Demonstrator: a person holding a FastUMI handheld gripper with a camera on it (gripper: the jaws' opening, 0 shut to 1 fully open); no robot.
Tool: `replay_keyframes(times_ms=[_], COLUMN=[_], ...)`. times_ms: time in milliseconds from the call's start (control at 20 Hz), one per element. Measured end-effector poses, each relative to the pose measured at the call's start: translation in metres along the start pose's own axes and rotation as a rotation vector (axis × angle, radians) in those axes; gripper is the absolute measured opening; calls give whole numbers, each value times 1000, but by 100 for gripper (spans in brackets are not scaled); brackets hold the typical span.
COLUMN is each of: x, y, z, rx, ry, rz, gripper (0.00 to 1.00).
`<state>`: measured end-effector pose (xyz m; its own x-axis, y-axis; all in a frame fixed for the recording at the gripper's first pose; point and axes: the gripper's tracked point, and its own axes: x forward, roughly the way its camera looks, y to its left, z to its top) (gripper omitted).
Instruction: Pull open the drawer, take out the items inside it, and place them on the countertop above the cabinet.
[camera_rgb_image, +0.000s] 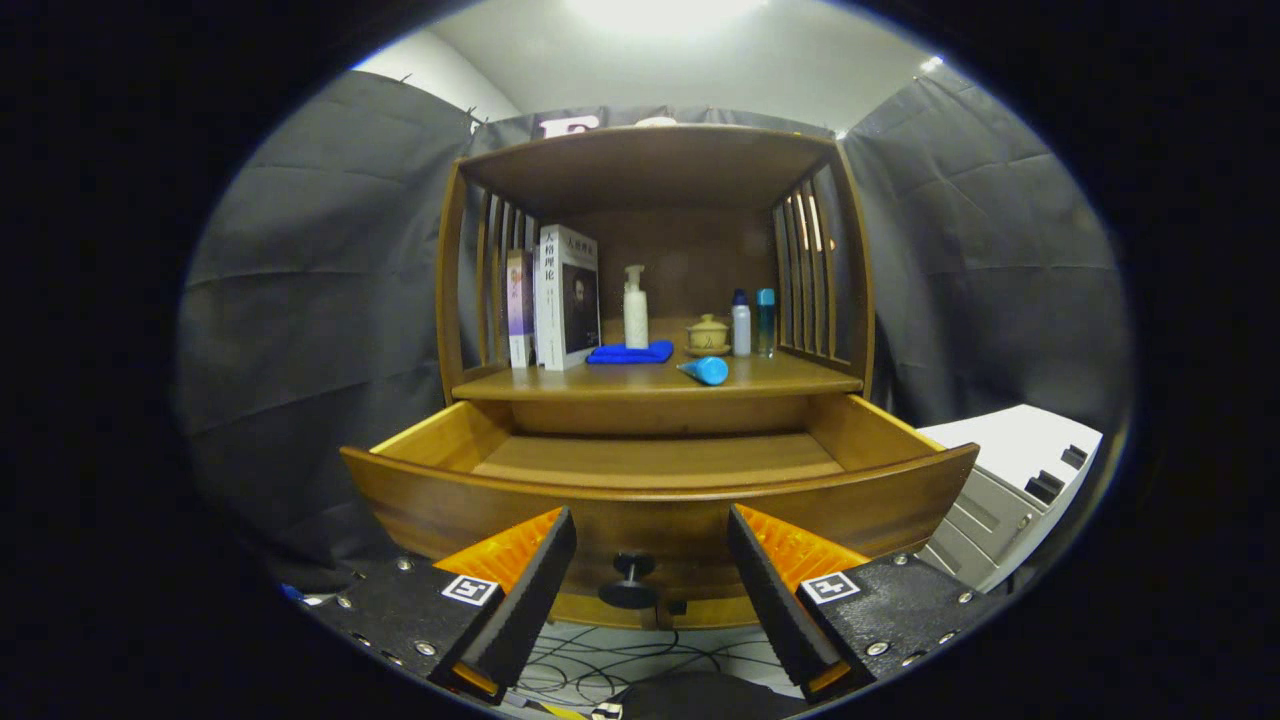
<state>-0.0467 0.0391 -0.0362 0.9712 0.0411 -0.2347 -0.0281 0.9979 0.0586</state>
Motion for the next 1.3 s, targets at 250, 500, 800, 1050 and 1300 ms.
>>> replay_keyframes(times_ms=[250,500,800,1050,1300], x=[11,22,32,49,66], y=[1,4,-2,-3,-4], z=[-16,-13,-13,-7,1], rx=[5,2,-5,-10,-34], ry=[31,22,1,-11,-27], rz=[5,14,-33,-33,-33], gripper=[95,95,93,93,94])
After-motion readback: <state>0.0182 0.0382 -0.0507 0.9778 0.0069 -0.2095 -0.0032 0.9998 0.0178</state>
